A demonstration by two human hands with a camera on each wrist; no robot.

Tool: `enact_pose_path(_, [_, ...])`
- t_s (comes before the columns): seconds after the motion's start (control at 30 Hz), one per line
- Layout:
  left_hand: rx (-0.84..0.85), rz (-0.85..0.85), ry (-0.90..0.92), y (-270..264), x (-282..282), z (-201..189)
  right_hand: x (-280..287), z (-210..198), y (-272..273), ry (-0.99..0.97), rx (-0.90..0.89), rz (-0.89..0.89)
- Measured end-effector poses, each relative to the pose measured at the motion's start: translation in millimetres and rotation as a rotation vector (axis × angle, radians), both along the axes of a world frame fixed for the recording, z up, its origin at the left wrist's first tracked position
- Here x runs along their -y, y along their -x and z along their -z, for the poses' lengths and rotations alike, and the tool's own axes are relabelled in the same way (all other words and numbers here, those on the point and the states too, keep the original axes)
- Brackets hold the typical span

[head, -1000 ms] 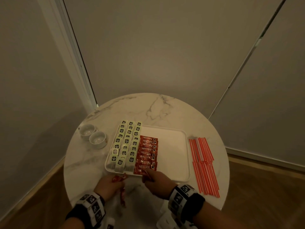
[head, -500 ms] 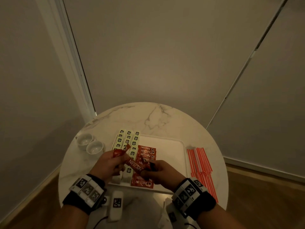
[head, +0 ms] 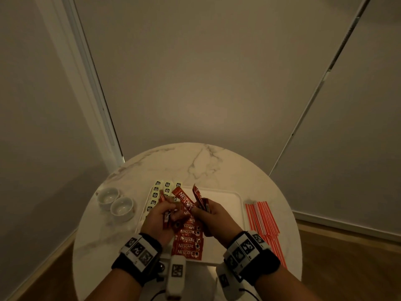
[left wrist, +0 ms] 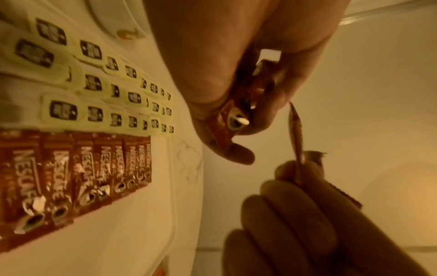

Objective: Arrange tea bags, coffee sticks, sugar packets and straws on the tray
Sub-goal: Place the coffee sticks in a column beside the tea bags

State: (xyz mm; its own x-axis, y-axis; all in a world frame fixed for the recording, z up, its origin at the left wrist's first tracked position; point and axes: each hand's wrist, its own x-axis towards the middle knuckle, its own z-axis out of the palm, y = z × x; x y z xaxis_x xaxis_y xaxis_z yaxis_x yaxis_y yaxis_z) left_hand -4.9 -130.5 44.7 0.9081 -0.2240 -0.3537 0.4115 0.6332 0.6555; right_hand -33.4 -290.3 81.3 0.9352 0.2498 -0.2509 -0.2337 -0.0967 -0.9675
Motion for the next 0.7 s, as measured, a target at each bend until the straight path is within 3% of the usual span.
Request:
enact_pose_path(0.1, [0.029, 0.021, -0.026, 1, 14, -10, -5, 0, -3, 0.095, 0.049, -0.014])
enact_pose_path(0.23, [0.081, 0.013, -0.244, -3, 25, -9, -6, 15, -11, 0.566, 0.266, -0.056])
enact_pose_path(0.33, [-0.008, -0.046, -0.236, -8, 25, -4, -5, 18, -9, 0.862, 0.426, -0.058])
enact_pose_path(0.43, [-0.011, -0.07, -0.194, -16, 18, 11, -4, 17, -6, 0.96, 0.514, -0.03])
enact_pose_path(0.5, [0.017, -0.055, -0.232, -12, 16, 0, -3, 12, -3, 0.859, 0.505, -0.042])
enact_pose_path(0.63, [0.086, -0.014, -0.263, -11, 18, -19, -4, -6, 4, 0.277, 0.241, 0.084])
enact_pose_path(0.7, [0.122, -0.007, -0.274, -11, 17, -24, -2, -11, 3, 0.116, 0.139, 0.146])
